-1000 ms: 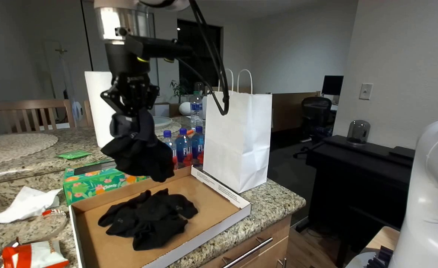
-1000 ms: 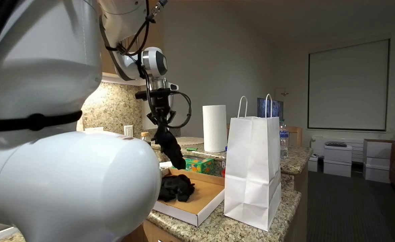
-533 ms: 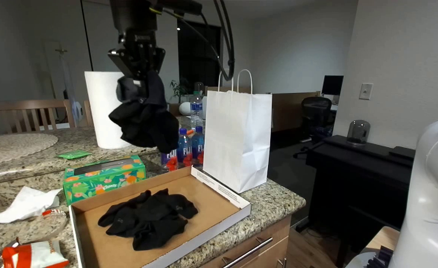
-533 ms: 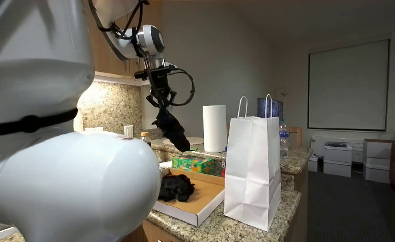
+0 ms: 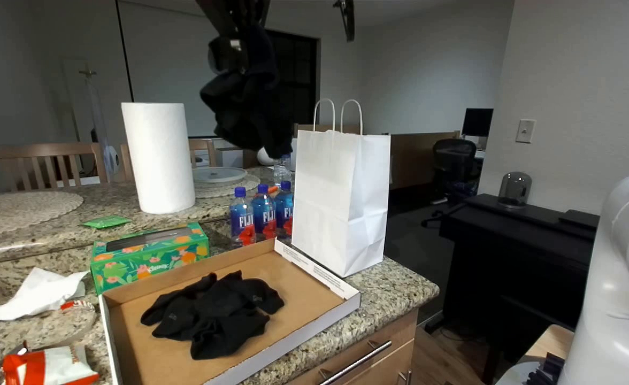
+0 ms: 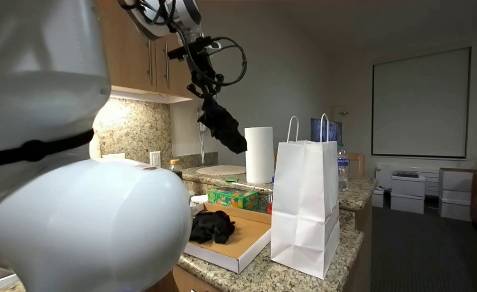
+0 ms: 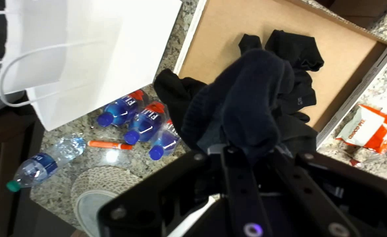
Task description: Put the black socks in the white bag
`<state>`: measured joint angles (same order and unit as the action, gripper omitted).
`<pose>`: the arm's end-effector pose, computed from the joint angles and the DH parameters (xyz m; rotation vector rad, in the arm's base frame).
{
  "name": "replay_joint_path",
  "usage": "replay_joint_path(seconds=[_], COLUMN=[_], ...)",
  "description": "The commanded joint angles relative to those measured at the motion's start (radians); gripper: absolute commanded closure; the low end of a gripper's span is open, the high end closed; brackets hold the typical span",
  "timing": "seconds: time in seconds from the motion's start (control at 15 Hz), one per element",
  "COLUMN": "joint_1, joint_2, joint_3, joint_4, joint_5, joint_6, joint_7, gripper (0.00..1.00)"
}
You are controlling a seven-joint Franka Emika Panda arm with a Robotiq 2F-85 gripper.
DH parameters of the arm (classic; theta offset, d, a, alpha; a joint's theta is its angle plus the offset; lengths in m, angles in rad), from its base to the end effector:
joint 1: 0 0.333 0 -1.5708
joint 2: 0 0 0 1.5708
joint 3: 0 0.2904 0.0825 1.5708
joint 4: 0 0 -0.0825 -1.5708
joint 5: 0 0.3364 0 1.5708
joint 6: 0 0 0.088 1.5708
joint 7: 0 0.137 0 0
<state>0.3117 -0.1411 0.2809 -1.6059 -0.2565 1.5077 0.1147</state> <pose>0.3974 0.2360 0.6199 2.7975 0.6474 0.1982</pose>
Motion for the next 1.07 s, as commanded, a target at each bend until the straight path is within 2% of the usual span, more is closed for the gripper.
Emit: replay_joint_path(seconds=[0.0,0.33,0.6,1.0], joint_1=[-0.044,-0.112,-0.168,-0.239], joint_2=[0.019,0.009,-0.023,-0.091], joint_3=[0.000,-0.065,-0.174,-0.331], joint_4=[0.133,0.264,0.331,0.282], joint_5=[-0.035,0.044,0.167,0.342], joint_6=[-0.089,-0.060,-0.048,0.005], joint_7=[-0.005,0.016,0.042,0.096], gripper=[0.92,0.92,0.92,0.92])
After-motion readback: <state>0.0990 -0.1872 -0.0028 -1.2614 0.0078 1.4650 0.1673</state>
